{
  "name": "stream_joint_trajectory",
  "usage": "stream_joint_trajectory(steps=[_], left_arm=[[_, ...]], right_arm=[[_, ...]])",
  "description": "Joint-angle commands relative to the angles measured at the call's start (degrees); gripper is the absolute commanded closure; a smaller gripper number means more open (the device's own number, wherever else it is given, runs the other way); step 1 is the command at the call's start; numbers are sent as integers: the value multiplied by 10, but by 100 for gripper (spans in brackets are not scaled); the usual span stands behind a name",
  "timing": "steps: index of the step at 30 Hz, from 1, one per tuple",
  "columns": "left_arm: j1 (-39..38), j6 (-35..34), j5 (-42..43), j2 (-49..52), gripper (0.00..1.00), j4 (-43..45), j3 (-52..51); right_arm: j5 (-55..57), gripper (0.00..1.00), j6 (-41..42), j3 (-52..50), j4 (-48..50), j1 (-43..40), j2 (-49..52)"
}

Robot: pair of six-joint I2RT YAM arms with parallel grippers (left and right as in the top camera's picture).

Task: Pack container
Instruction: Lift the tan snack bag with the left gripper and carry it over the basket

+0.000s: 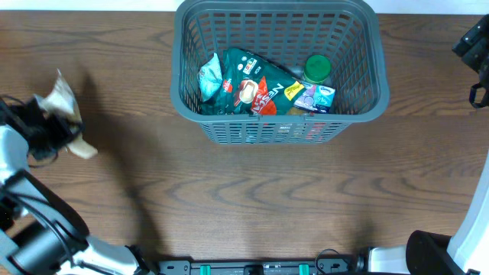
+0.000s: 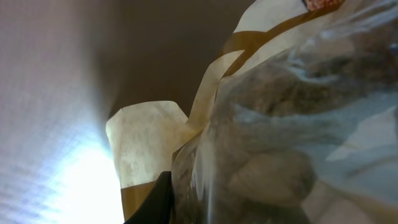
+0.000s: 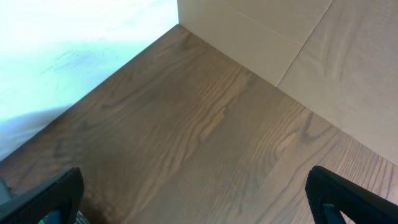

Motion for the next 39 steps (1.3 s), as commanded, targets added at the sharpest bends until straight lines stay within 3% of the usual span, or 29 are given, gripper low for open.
stream_joint_trajectory(steps=[1, 9, 14, 22, 31, 39], left_arm=[[-21, -21, 100, -82, 94, -6, 63], [-147, -46, 117, -219, 94, -10, 201], [-253, -51, 117, -238, 94, -4, 287], [-394, -63, 117, -219, 94, 43, 309], [-554, -63, 117, -126, 94, 113, 309], [-637, -63, 113, -42, 94, 145, 309]], right_arm=[[6, 1, 6, -1, -1, -2, -2], [6, 1, 6, -1, -1, -2, -2], [6, 1, 6, -1, -1, -2, -2], [6, 1, 6, -1, -1, -2, -2], [6, 1, 6, -1, -1, -2, -2], [6, 1, 6, -1, -1, -2, -2]])
